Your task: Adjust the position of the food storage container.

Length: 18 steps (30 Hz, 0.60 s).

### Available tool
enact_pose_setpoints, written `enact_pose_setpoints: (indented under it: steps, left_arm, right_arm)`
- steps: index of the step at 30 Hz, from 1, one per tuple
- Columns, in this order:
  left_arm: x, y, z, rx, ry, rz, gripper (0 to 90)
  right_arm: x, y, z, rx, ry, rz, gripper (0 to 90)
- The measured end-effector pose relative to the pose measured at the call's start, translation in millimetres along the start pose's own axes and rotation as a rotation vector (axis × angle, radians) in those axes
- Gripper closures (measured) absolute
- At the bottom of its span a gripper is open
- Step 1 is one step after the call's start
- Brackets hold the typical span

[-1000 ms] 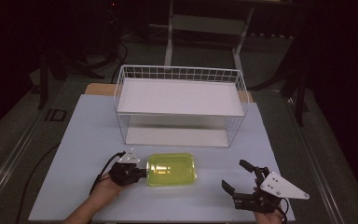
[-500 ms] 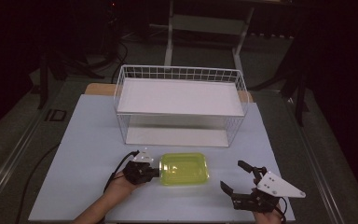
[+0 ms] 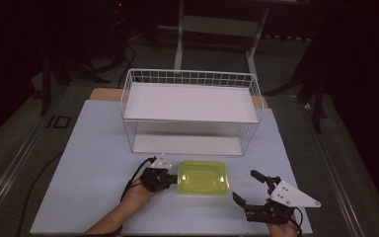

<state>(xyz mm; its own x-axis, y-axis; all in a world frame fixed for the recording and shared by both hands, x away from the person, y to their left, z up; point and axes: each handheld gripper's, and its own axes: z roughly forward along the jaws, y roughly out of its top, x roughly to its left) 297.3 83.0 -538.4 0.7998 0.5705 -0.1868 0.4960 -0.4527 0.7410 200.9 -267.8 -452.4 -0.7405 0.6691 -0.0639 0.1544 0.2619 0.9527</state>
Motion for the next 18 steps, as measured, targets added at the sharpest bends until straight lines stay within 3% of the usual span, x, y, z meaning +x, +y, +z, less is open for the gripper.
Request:
enact_pose_setpoints:
  steps: [2, 5, 8, 10, 12, 14, 16, 17, 18]
  left_arm:
    - [0.6, -2.3, -6.6, -0.007, 0.0, -0.001, 89.5]
    - [-0.6, -6.9, -21.3, -0.04, 0.016, -0.002, 80.1]
    - [-1.2, -10.2, -37.3, -0.071, 0.006, -0.023, 68.8]
    - [-1.6, -11.0, -41.1, -0.078, 0.003, -0.025, 63.1]
    - [-2.9, -13.2, -55.4, -0.097, -0.014, -0.032, 58.3]
    - [-6.0, -13.7, -64.2, -0.122, -0.017, -0.042, 53.4]
    - [-7.5, -13.6, -67.4, -0.133, -0.022, -0.046, 51.7]
    - [-12.7, -11.8, -75.0, -0.17, -0.031, -0.05, 51.7]
    - [-14.9, -10.1, -77.1, -0.178, -0.035, -0.053, 46.3]
  right_arm:
    - [0.3, -0.2, -0.1, 0.008, -0.012, -0.01, 13.0]
    - [2.1, -0.1, 0.4, 0.015, -0.035, -0.024, 13.0]
    - [5.9, 0.1, 1.7, 0.044, -0.075, -0.053, 13.1]
    - [6.9, 0.0, 1.3, 0.045, -0.063, -0.06, 13.1]
    - [8.4, 1.2, 1.1, 0.033, -0.049, -0.057, 13.0]
    - [9.5, 1.9, 2.0, 0.027, -0.06, -0.056, 14.4]
    - [8.9, 1.7, 2.9, 0.031, -0.068, -0.046, 15.0]
    - [7.9, 1.9, 4.2, 0.043, -0.066, -0.031, 15.1]
    - [3.0, 0.1, 8.1, 0.107, 0.0, 0.051, 17.1]
